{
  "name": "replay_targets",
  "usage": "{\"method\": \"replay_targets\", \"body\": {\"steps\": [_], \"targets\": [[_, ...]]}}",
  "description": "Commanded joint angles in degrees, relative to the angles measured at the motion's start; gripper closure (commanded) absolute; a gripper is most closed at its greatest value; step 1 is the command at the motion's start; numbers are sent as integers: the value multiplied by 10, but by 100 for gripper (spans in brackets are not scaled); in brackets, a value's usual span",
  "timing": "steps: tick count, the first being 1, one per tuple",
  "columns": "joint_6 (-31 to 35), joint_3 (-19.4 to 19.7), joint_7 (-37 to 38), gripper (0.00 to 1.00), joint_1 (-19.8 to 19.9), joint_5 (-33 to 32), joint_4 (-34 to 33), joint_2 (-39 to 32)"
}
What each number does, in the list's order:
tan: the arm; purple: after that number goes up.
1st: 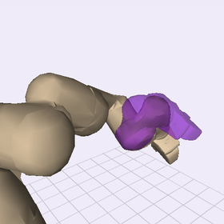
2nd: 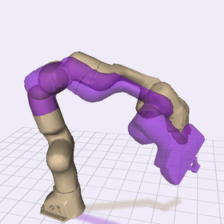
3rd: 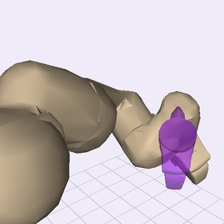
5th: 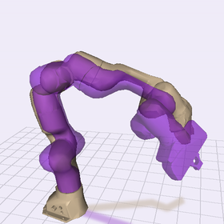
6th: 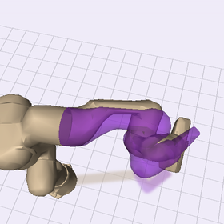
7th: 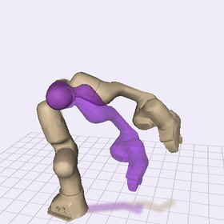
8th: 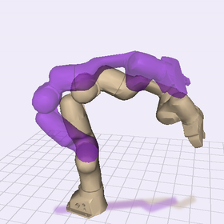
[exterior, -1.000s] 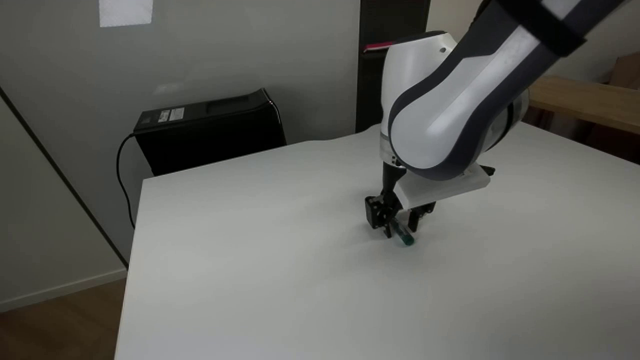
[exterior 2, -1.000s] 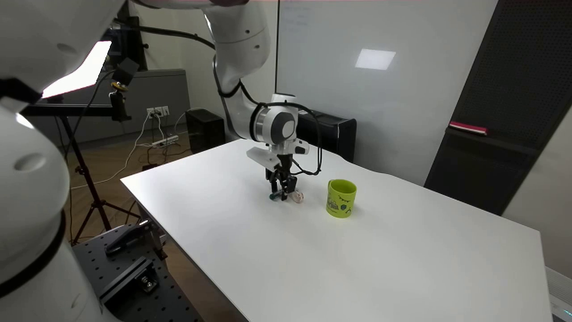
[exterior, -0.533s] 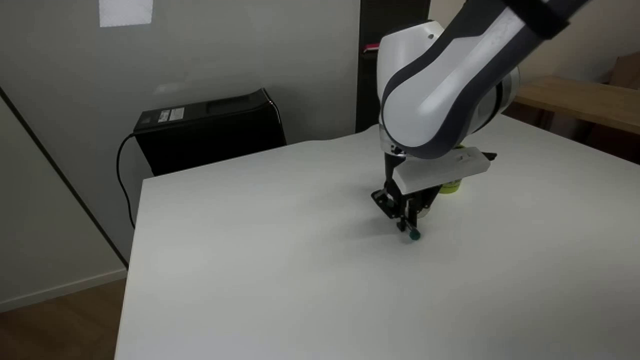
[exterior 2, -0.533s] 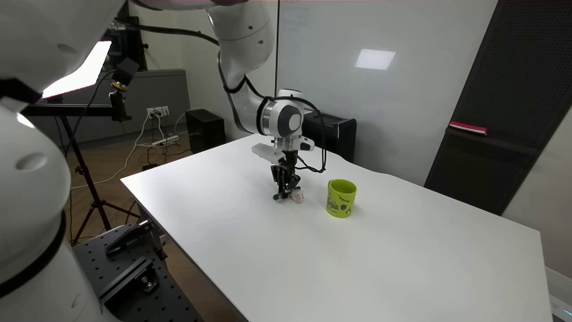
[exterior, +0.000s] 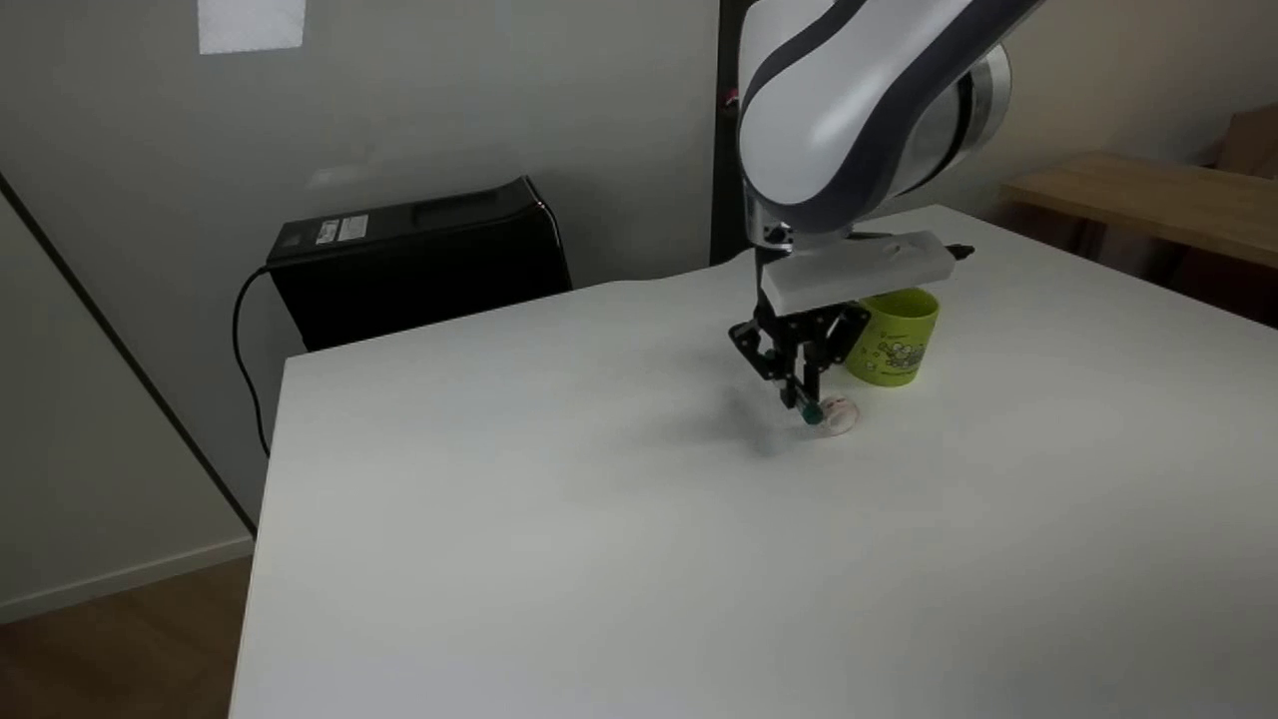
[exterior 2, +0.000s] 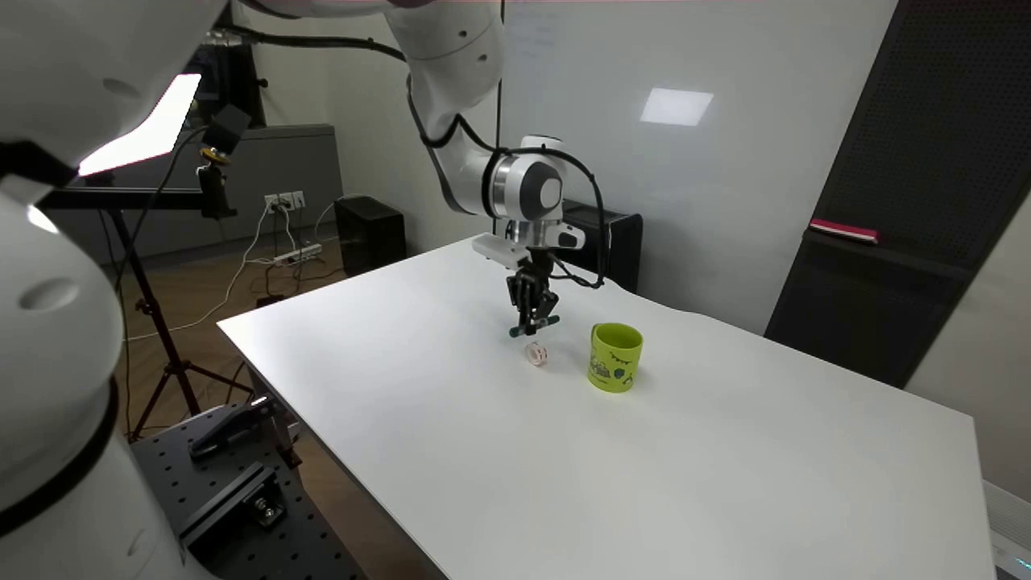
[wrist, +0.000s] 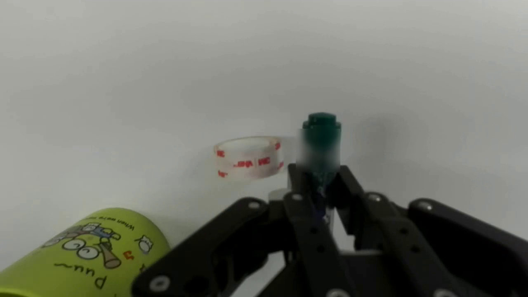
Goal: Put the marker in the cup
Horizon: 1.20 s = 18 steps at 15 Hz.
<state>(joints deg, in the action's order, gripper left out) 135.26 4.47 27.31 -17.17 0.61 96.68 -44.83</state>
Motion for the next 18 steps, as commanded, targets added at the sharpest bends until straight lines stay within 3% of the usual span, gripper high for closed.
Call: {"method": "replay_targets", "body": {"steps": [1,5,11,18], "targets": [[-38,12,57,94,20,21,-32,15],[-102,31,110,94,46,35,-44,44],[-184,24,193,94,72,52,-36,110],[-209,2,227,94,124,136,-40,113]]}}
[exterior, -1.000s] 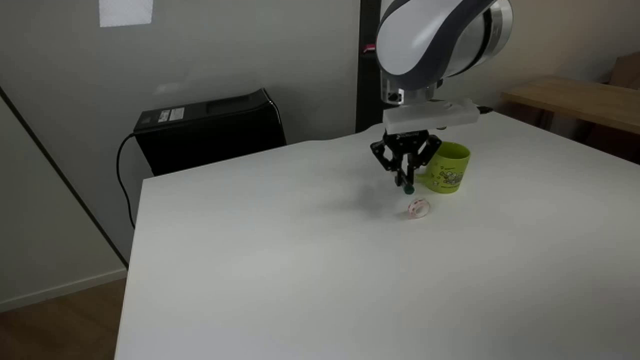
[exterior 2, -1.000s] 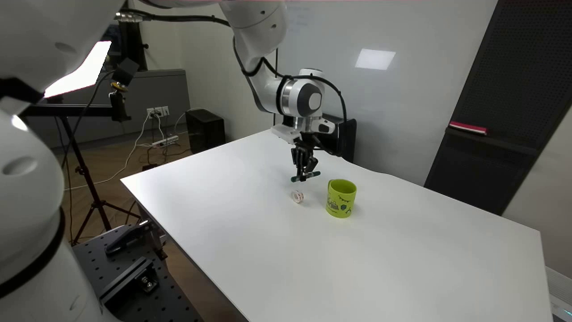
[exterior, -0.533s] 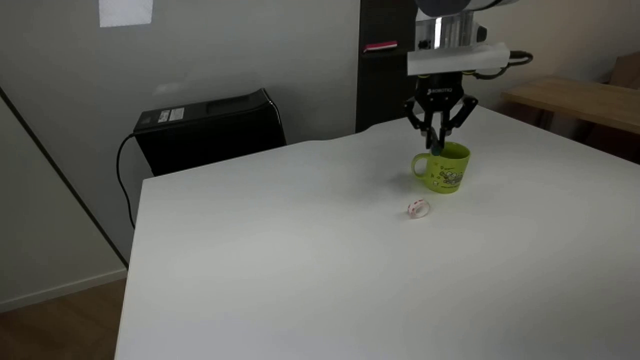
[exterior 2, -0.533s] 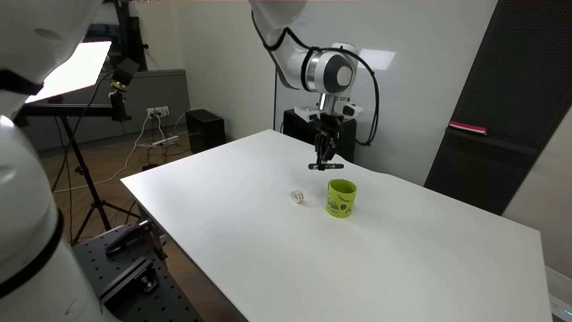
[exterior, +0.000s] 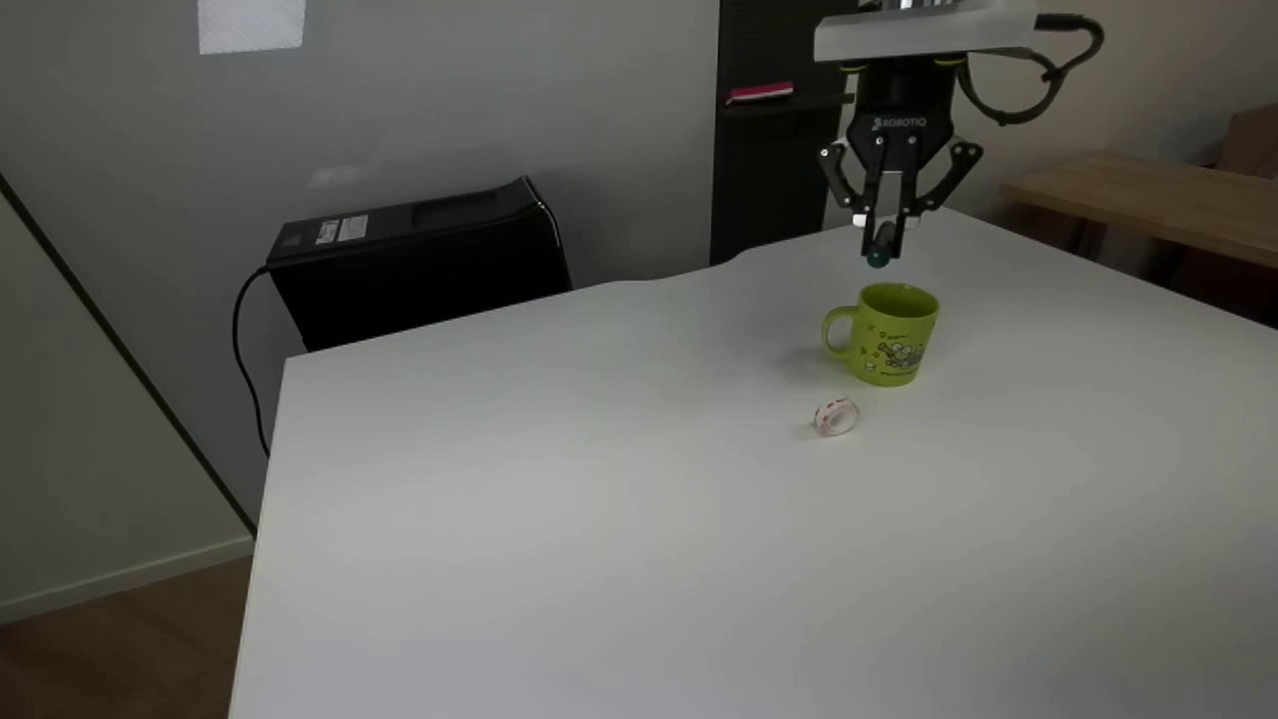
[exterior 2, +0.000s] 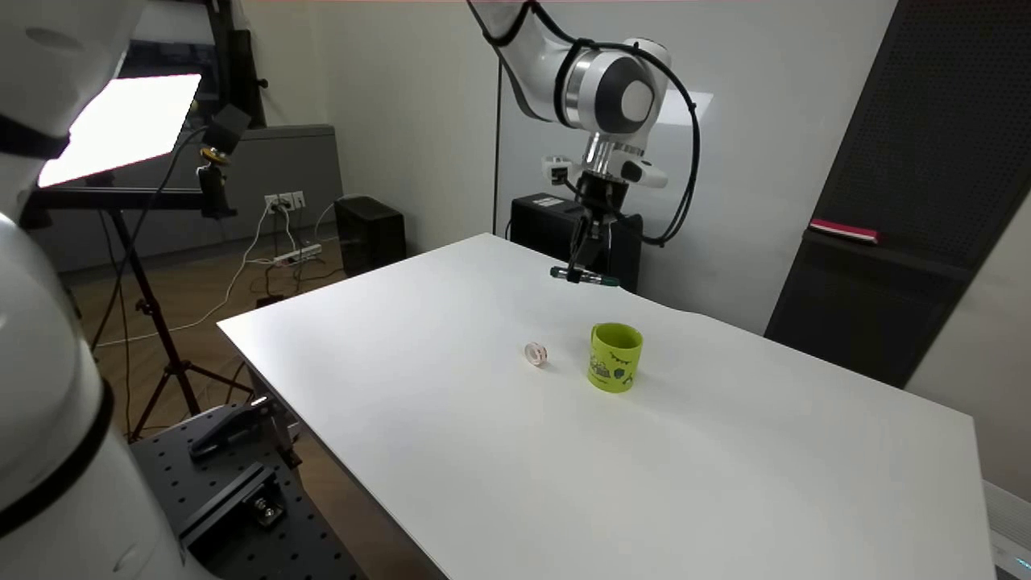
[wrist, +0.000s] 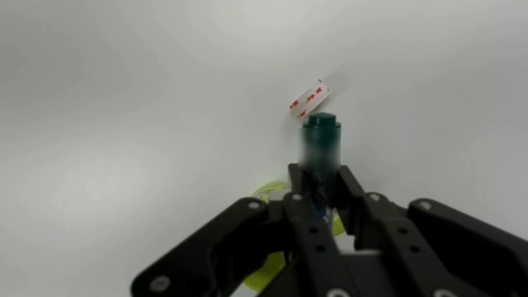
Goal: Put the marker in the cup
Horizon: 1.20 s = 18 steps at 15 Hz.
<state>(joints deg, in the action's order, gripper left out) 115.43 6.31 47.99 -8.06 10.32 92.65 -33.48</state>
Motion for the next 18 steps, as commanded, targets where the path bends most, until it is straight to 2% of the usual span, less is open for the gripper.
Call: {"method": "replay_targets", "body": {"steps": [1,8,18], "targets": [[-9,-17,19,94,43,55,-1,-4],[-6,-29,5,94,103,155,-5,-28],[1,-37,-11,94,140,224,-13,-60]]}}
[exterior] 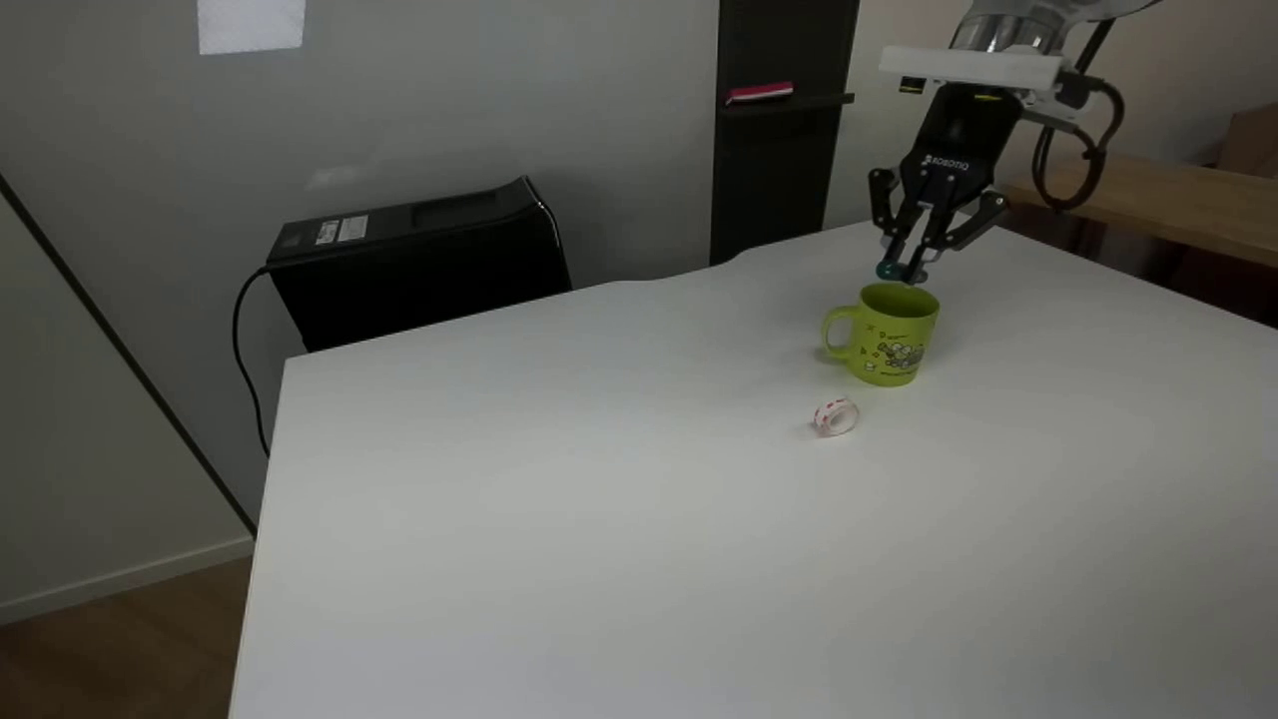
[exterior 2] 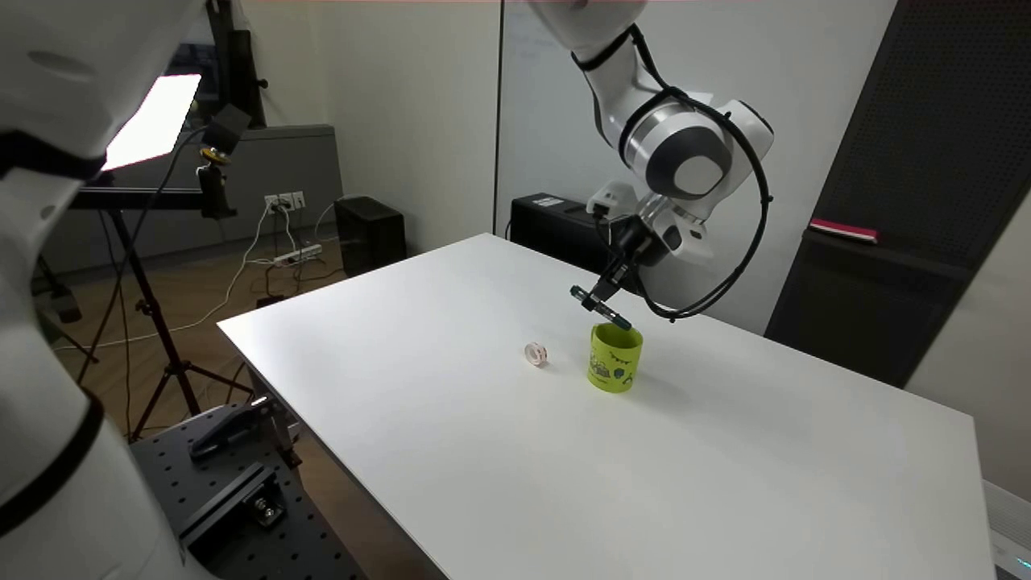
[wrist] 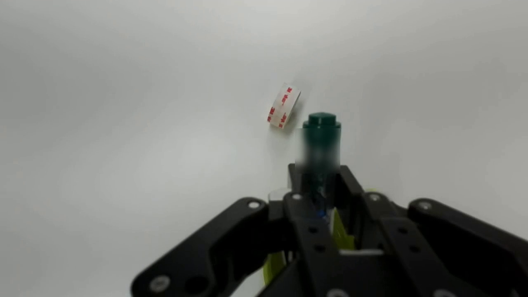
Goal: Put the marker in the cup
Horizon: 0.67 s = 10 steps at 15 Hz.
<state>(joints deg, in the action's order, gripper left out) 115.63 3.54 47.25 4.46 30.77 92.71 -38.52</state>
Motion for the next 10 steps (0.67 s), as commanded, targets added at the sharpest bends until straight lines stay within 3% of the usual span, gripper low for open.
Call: {"method": "replay_targets", "body": {"steps": [1,10], "targets": [[2,-11,-8,94,18,28,-13,-12],[20,-15,-55,94,27,102,-12,-37]]}}
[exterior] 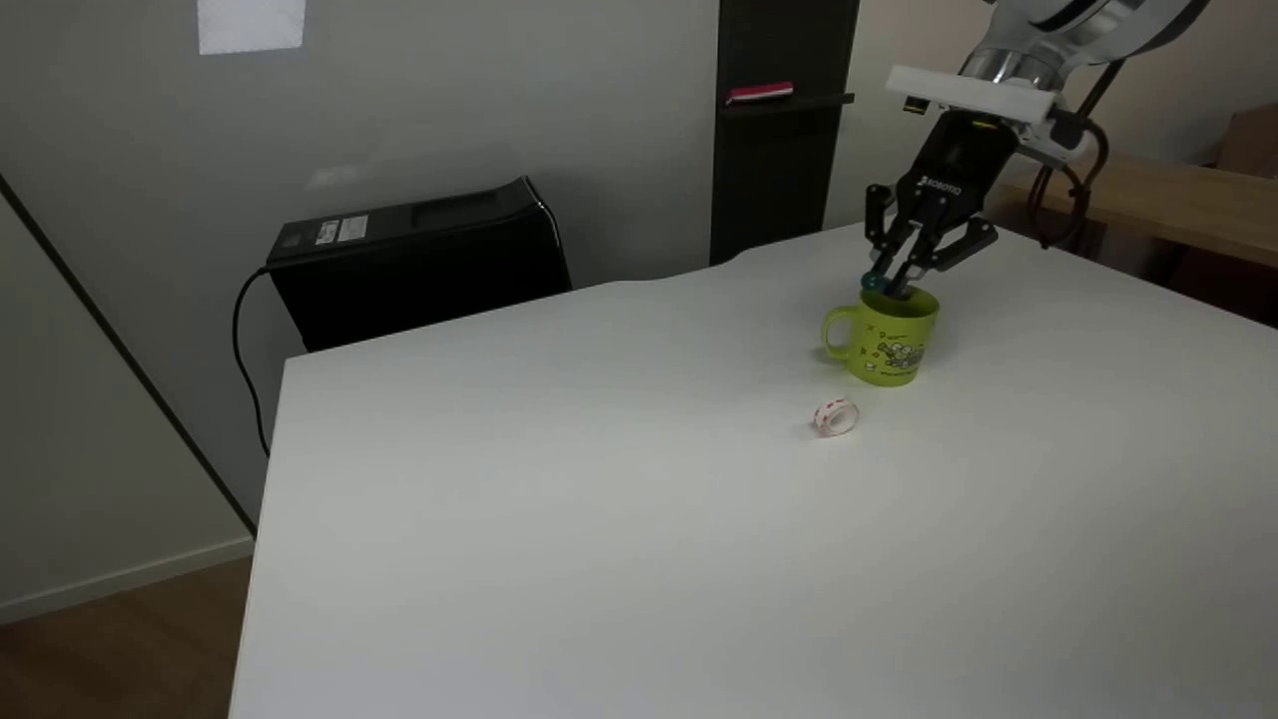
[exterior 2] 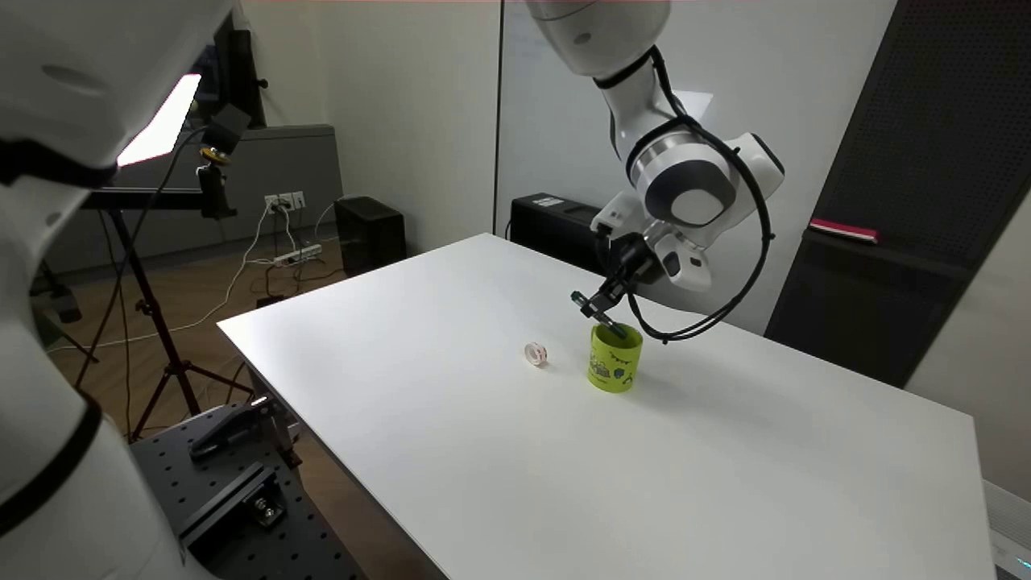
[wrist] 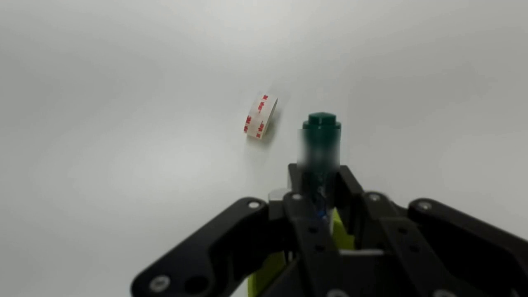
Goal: Put the marker in the cup
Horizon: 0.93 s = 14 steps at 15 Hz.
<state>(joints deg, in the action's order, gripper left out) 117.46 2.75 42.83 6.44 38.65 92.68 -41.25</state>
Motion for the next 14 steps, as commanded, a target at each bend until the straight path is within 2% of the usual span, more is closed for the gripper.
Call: {"method": "replay_targets", "body": {"steps": [1,8,14], "targets": [[4,-6,-14,94,6,28,-11,-12],[14,2,-31,94,7,35,-7,-15],[14,-1,-52,94,23,76,-3,-15]]}}
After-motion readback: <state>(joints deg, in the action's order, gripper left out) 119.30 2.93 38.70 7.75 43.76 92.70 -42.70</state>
